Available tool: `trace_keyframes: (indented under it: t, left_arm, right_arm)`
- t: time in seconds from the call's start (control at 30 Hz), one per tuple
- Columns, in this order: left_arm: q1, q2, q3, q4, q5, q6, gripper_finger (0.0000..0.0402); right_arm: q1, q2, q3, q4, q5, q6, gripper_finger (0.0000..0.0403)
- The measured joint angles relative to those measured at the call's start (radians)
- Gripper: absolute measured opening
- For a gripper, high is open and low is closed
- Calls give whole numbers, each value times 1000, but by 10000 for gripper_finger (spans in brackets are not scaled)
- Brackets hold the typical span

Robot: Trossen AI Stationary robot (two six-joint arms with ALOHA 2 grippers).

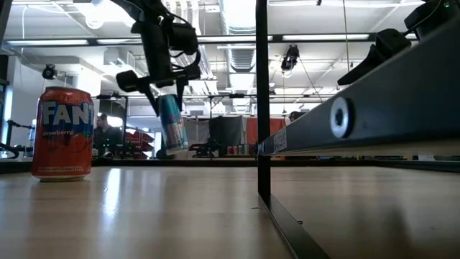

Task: Place canned beverage on shelf
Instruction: Move the top white/blue soda can to the center of the table

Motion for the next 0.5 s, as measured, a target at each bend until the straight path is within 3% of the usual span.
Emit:
trace_keyframes:
  t: [0.33, 0.5]
  left_arm:
    - [-133, 3, 5, 31, 0, 16, 218]
    - [-219, 93, 79, 0, 2, 16, 218]
  right_arm:
    - [0, 0, 0, 0, 0, 0, 400]
    - [0, 0, 0, 0, 0, 0, 400]
